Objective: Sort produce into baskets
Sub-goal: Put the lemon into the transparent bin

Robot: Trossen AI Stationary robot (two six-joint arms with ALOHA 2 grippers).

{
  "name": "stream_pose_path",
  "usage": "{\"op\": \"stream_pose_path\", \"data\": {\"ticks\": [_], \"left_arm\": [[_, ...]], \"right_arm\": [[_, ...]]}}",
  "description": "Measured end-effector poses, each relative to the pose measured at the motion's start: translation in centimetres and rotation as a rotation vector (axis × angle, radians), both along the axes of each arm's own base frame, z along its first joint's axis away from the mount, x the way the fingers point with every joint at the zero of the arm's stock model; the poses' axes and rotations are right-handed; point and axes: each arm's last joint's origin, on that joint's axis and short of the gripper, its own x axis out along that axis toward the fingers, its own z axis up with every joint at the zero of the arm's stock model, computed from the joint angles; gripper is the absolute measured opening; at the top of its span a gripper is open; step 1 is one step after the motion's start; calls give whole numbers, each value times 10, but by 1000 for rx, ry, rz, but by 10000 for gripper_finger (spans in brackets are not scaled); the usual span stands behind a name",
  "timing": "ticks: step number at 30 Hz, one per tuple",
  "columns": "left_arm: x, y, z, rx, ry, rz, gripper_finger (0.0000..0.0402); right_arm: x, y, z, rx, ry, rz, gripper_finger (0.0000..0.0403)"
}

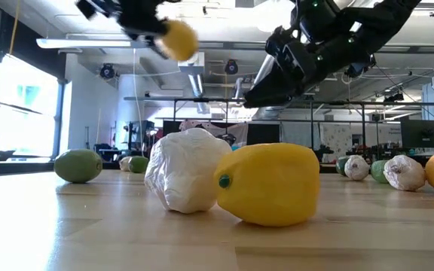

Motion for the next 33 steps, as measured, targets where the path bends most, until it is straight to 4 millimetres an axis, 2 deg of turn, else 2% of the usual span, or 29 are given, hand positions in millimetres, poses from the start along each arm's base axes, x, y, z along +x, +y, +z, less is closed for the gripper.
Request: {"op": "stream_pose_path", "data": {"ticks": [7,13,17,21,26,33], "left_arm": [[-50,-65,3,-37,359,109,121],[-85,-129,-1,-61,538,58,121],[-101,-161,-7,-106,649,79,120],[-112,-186,-17,-120,748,113,120],[-115,-208,-39,-55,865,117,120],[-112,-219,-66,99,960,108,120]], "right_arm": [[0,1,-1,-12,7,14,232],[0,1,-1,-15,11,21,232],[-1,1,-1,-15,15,23,232],[-1,1,-3,-12,30,23,232],[-1,1,-3,-14,34,25,232],[-2,1,-3,-25,35,31,232]]}}
